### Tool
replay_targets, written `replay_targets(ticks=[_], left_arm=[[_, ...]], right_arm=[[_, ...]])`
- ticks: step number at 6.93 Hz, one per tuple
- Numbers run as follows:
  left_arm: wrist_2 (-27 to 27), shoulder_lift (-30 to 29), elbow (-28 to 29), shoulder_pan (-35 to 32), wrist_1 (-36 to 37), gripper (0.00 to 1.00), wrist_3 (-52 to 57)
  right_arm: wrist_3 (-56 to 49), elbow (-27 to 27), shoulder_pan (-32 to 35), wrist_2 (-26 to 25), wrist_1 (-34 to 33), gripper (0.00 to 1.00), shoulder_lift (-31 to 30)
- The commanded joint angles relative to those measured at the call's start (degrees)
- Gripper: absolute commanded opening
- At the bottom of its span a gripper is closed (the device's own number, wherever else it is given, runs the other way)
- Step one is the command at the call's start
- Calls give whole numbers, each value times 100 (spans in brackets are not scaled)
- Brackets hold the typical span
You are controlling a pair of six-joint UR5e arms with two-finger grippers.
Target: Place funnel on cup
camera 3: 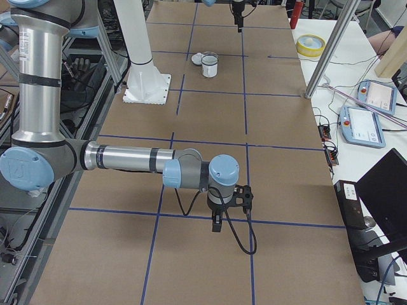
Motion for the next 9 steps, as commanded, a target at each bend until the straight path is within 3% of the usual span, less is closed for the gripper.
replay_targets(ticks=[1, 3, 4, 6, 9], left_arm=[[-559, 1010, 111, -1494, -18, 100, 2732], [-1295, 2108, 828, -2919, -611, 100, 4933], [-1621, 2549, 1232, -3317, -1050, 100, 5447], [-1607, 2720, 1945, -3627, -1178, 100, 6317], [-1633, 2738, 1896, -3681, -1160, 100, 6035]], right_arm=[[0, -4, 0, 0, 0, 100, 0], [0, -4, 0, 0, 0, 100, 0], [0, -4, 0, 0, 0, 100, 0], [0, -4, 0, 0, 0, 100, 0], [0, -4, 0, 0, 0, 100, 0]])
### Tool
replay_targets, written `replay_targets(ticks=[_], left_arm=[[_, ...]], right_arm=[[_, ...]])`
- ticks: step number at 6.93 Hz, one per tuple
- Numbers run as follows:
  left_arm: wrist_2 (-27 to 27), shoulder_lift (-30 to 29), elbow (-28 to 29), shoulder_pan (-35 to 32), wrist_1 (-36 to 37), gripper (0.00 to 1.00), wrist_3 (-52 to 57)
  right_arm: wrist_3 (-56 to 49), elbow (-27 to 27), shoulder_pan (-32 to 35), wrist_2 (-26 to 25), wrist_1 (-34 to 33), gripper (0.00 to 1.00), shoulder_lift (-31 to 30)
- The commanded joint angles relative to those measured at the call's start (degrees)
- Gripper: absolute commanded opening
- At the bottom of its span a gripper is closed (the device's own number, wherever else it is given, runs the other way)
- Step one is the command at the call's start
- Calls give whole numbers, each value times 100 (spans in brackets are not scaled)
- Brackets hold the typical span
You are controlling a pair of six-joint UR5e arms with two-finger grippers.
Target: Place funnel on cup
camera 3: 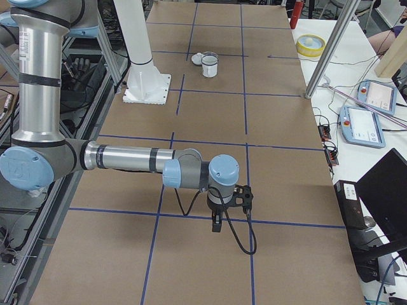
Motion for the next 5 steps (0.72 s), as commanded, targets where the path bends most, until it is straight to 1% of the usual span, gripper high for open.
replay_targets(ticks=[1, 2, 5], left_arm=[[-14, -49, -93, 5, -5, 100, -757], [-5, -33, -286, 5, -5, 100, -1162], [30, -32, -244, 31, -189, 100, -1166]], right_arm=[[0, 0, 0, 0, 0, 100, 0], [0, 0, 0, 0, 0, 100, 0], [0, 0, 0, 0, 0, 100, 0]])
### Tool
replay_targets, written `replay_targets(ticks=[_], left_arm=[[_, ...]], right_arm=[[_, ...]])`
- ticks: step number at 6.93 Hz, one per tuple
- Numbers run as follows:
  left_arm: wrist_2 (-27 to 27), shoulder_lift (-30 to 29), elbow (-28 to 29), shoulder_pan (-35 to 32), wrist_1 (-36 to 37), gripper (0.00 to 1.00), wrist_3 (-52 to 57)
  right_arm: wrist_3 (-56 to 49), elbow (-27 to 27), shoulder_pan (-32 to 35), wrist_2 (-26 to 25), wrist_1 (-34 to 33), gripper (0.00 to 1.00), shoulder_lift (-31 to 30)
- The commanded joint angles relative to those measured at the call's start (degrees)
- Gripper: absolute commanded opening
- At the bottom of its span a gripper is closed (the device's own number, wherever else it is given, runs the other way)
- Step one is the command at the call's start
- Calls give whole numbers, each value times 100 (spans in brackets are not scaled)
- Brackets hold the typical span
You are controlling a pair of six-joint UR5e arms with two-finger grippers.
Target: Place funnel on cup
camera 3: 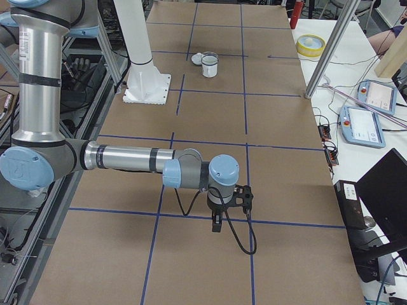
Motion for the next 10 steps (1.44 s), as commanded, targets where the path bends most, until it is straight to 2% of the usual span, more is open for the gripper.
replay_targets(ticks=[1, 5, 6, 7, 10], left_arm=[[7, 9, 15, 9, -109, 100, -39], [41, -44, 85, 9, -84, 100, -4], [372, -27, 50, 9, -66, 100, 31], [419, -26, 85, 9, -31, 100, 22], [385, 9, 24, 9, -66, 100, 40]], right_arm=[[0, 0, 0, 0, 0, 100, 0], [0, 0, 0, 0, 0, 100, 0], [0, 0, 0, 0, 0, 100, 0], [0, 9, 0, 0, 0, 100, 0], [0, 9, 0, 0, 0, 100, 0]])
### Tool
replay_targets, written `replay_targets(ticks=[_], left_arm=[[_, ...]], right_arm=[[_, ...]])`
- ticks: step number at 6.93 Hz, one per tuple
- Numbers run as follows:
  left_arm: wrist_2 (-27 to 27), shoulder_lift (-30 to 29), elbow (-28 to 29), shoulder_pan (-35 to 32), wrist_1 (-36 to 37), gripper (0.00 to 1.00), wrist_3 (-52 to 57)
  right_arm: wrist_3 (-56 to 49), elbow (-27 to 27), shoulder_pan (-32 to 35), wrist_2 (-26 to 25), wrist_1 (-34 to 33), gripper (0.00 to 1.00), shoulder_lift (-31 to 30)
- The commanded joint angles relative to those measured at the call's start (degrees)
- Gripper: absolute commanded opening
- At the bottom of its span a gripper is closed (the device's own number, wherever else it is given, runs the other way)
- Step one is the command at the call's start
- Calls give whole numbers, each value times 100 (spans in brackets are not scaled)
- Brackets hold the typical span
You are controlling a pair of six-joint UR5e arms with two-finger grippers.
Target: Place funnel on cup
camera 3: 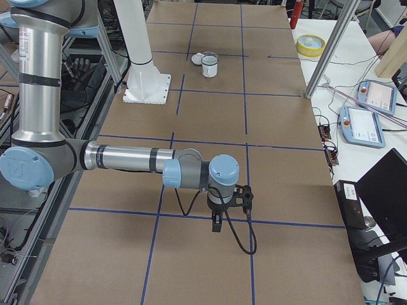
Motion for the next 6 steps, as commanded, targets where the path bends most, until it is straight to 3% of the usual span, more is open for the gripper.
replay_targets(ticks=[1, 4, 6], left_arm=[[-12, -3, -52, 0, 7, 100, 262], [-486, -3, 27, 9, 16, 100, 273], [-417, -3, 18, 166, 16, 100, 299]], right_arm=[[0, 6, 0, 0, 0, 100, 0], [0, -3, 0, 0, 0, 100, 0], [0, -3, 0, 0, 0, 100, 9]])
